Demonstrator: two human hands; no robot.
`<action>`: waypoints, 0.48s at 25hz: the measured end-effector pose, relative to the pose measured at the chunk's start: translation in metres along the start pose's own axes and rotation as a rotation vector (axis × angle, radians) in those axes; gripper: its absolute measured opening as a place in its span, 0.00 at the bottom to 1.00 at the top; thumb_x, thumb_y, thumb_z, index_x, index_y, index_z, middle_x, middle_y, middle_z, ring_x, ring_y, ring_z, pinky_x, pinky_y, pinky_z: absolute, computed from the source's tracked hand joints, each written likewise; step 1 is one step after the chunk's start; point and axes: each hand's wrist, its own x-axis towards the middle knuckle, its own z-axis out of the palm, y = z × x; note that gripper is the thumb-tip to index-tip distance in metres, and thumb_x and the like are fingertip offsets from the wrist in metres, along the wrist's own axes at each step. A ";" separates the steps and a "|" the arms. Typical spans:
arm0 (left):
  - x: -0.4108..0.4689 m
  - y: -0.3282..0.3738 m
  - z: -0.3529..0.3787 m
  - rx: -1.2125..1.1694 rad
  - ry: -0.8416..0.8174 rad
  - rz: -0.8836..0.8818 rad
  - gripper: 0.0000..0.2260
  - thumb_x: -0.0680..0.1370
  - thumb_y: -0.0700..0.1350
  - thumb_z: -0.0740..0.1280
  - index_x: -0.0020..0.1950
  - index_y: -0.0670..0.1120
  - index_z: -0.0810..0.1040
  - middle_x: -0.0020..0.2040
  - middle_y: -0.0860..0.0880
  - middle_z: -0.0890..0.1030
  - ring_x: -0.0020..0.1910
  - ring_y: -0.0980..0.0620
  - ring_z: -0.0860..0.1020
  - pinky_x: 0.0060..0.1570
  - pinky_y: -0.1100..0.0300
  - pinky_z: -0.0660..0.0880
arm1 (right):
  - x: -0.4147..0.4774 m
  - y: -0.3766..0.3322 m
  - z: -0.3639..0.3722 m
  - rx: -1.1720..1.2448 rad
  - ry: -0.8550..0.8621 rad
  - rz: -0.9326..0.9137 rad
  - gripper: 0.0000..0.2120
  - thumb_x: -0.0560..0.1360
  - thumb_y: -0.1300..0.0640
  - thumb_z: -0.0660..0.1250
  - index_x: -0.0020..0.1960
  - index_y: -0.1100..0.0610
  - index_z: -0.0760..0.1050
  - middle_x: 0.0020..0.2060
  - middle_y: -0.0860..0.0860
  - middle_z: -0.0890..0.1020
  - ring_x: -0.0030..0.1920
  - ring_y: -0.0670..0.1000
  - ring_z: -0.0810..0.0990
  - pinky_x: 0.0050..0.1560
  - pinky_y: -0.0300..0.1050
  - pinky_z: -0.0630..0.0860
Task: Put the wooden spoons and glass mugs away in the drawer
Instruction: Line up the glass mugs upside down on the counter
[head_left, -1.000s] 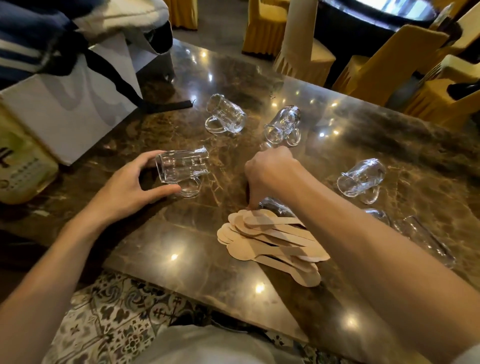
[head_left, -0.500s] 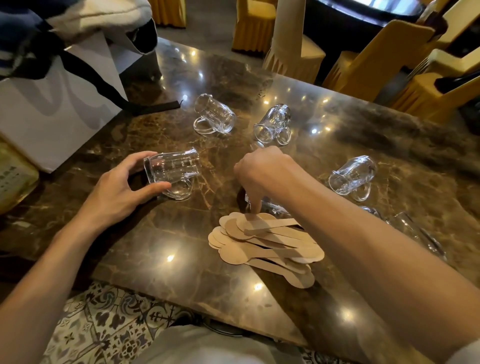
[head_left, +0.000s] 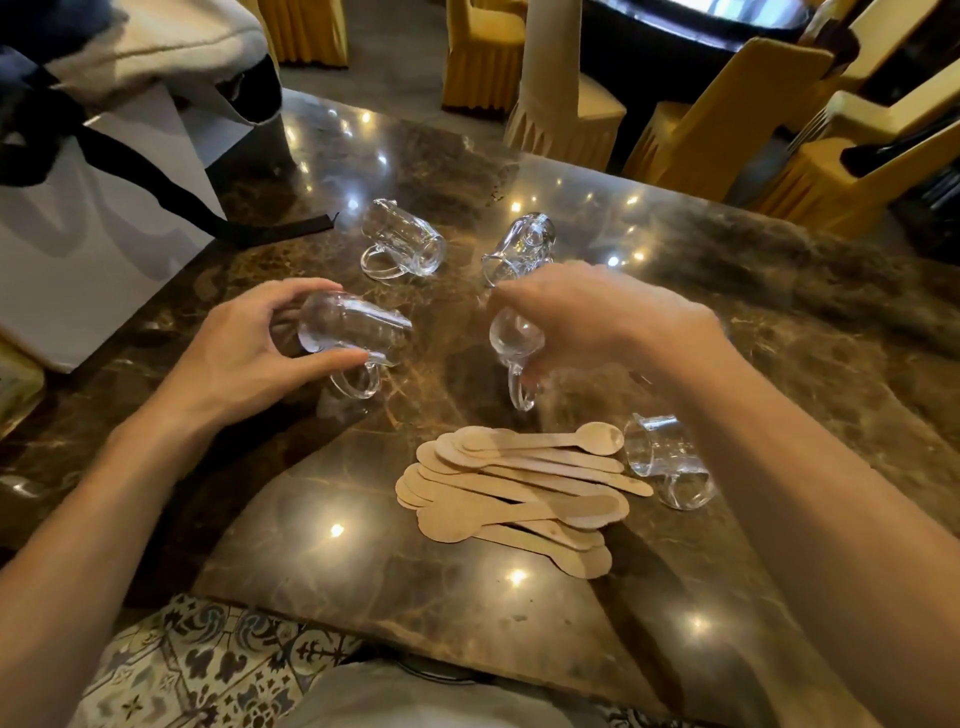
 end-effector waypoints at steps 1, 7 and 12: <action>0.006 0.006 0.003 0.043 -0.008 0.019 0.31 0.61 0.60 0.73 0.63 0.56 0.74 0.57 0.56 0.76 0.53 0.62 0.74 0.47 0.70 0.68 | -0.003 0.007 0.002 0.032 0.046 0.003 0.26 0.63 0.52 0.77 0.58 0.51 0.71 0.50 0.52 0.81 0.50 0.57 0.80 0.47 0.55 0.79; 0.048 0.040 0.027 0.242 -0.101 0.059 0.37 0.57 0.67 0.71 0.62 0.51 0.76 0.49 0.54 0.74 0.47 0.55 0.73 0.43 0.63 0.68 | -0.012 0.045 0.008 0.371 0.208 0.059 0.29 0.62 0.50 0.79 0.60 0.46 0.71 0.55 0.47 0.79 0.54 0.49 0.76 0.53 0.45 0.74; 0.077 0.051 0.048 0.347 -0.120 0.086 0.36 0.58 0.69 0.71 0.60 0.51 0.77 0.46 0.54 0.73 0.45 0.54 0.72 0.38 0.63 0.66 | -0.015 0.062 0.018 0.517 0.248 0.059 0.27 0.64 0.51 0.77 0.61 0.48 0.72 0.58 0.46 0.78 0.58 0.44 0.73 0.59 0.42 0.69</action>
